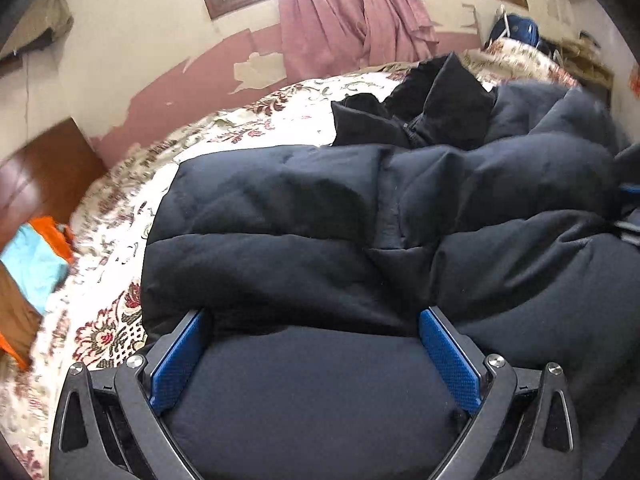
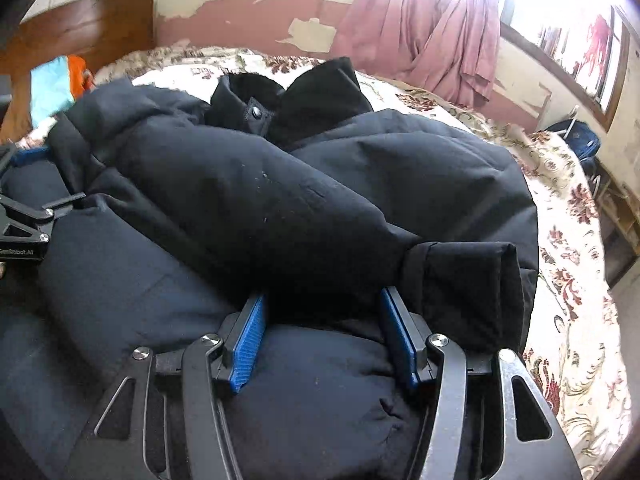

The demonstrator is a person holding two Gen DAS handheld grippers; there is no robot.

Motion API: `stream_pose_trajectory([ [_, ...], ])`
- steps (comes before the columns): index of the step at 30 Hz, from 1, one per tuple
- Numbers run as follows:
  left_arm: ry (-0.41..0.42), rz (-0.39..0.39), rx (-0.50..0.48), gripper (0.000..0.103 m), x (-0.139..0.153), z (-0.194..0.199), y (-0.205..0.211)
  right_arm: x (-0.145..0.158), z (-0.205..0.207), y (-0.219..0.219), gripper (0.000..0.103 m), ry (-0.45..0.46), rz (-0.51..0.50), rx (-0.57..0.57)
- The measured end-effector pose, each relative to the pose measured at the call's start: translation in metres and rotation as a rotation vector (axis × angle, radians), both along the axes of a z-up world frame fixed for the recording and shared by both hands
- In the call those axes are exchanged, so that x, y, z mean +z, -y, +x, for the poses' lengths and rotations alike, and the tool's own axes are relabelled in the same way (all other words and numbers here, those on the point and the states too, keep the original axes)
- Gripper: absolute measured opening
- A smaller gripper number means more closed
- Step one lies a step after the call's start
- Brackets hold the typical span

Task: Fold large clothes
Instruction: 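Grasp the jacket edge with the left gripper while the right gripper grasps the collar side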

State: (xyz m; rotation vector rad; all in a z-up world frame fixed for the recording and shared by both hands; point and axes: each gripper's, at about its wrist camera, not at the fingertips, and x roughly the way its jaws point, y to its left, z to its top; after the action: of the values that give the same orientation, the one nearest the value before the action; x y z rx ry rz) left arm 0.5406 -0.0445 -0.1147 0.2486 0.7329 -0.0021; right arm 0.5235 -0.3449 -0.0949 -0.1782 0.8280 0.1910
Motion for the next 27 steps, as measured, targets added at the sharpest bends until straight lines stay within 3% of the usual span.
stream_pose_trajectory([
  [1, -0.011, -0.031, -0.017, 0.103, 0.005, 0.001, -0.005, 0.005, 0.000, 0.004, 0.066, -0.005, 0.031, 0.014],
  [6, -0.066, -0.197, -0.097, 0.103, 0.034, 0.010, -0.029, 0.034, -0.005, 0.013, 0.069, 0.054, 0.033, -0.003],
  [9, -0.074, -0.334, -0.077, 0.103, 0.056, 0.030, -0.047, 0.054, 0.011, 0.012, 0.073, 0.085, 0.023, -0.019],
  [11, -0.055, -0.374, -0.045, 0.103, 0.065, 0.048, -0.052, 0.064, 0.033, 0.010, 0.073, 0.093, 0.028, -0.033],
  [15, -0.094, -0.390, 0.026, 0.103, 0.072, 0.114, -0.045, 0.085, 0.091, -0.002, 0.073, 0.117, 0.083, -0.092],
  [19, -0.129, -0.454, 0.059, 0.103, 0.066, 0.161, -0.037, 0.089, 0.146, -0.012, 0.072, 0.099, 0.197, -0.151],
  [21, -0.140, -0.454, 0.065, 0.102, 0.063, 0.181, -0.031, 0.085, 0.174, -0.019, 0.063, 0.077, 0.219, -0.165],
  [23, -0.129, -0.433, 0.063, 0.098, 0.060, 0.196, -0.025, 0.078, 0.190, -0.029, 0.056, 0.058, 0.213, -0.166],
  [27, -0.162, -0.410, 0.013, 0.077, 0.047, 0.221, -0.010, 0.057, 0.219, -0.051, 0.047, -0.015, 0.179, -0.157],
])
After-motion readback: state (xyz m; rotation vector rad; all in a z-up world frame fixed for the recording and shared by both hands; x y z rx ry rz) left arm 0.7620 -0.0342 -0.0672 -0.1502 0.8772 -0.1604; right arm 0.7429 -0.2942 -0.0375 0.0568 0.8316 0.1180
